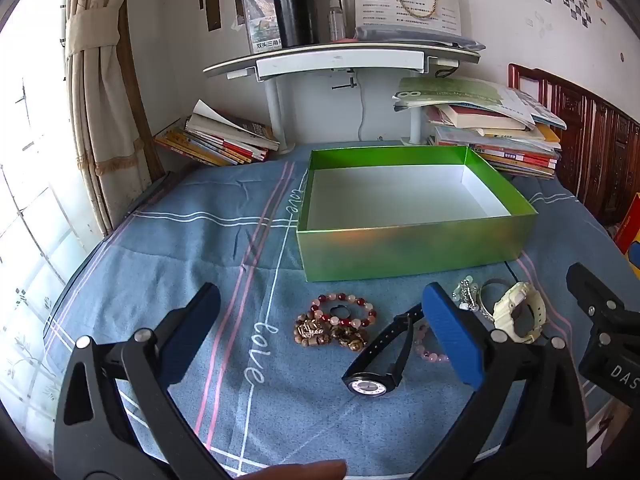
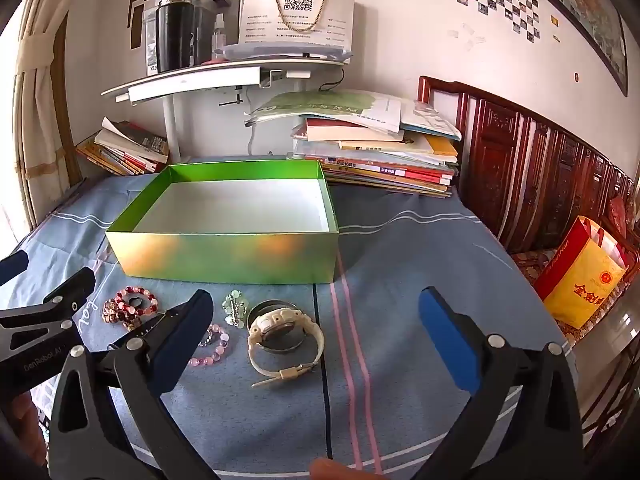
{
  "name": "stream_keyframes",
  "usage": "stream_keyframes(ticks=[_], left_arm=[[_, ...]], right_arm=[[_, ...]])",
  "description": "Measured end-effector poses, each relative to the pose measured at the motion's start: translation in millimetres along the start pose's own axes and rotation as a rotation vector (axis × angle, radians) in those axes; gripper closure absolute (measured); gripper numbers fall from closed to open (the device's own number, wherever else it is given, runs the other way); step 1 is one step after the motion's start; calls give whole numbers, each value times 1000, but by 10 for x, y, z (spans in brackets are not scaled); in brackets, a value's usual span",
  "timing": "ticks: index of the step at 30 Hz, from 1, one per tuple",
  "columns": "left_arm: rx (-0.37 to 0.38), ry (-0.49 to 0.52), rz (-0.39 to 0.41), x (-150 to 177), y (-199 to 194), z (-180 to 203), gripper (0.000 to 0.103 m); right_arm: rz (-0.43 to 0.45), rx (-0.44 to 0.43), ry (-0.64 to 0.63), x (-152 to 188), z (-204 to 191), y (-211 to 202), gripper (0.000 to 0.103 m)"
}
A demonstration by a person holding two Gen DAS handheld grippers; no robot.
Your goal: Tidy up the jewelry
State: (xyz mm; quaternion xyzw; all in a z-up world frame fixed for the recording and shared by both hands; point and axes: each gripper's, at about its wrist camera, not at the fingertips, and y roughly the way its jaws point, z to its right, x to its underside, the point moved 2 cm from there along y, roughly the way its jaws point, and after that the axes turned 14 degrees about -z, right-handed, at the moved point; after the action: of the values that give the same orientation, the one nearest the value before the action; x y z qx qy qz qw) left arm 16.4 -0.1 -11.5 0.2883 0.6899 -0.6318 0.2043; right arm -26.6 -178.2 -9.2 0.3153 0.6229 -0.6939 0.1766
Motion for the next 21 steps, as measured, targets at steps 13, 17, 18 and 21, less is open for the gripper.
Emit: stream_keyframes(ticks=[13,17,18,21], left_arm=[[8,-6,0,0,-1,-3,3],[9,-6,-3,1,1,-5,3],[9,-6,-4,2,1,-5,3],[8,-5,-3,2,-2,-6,3]], right_arm=[[3,-2,-1,6,-2,13,2],[4,-3,0,9,-3,36,2],[3,-4,0,14,6,11,2],[4,-3,-1,4,2,-7,2]])
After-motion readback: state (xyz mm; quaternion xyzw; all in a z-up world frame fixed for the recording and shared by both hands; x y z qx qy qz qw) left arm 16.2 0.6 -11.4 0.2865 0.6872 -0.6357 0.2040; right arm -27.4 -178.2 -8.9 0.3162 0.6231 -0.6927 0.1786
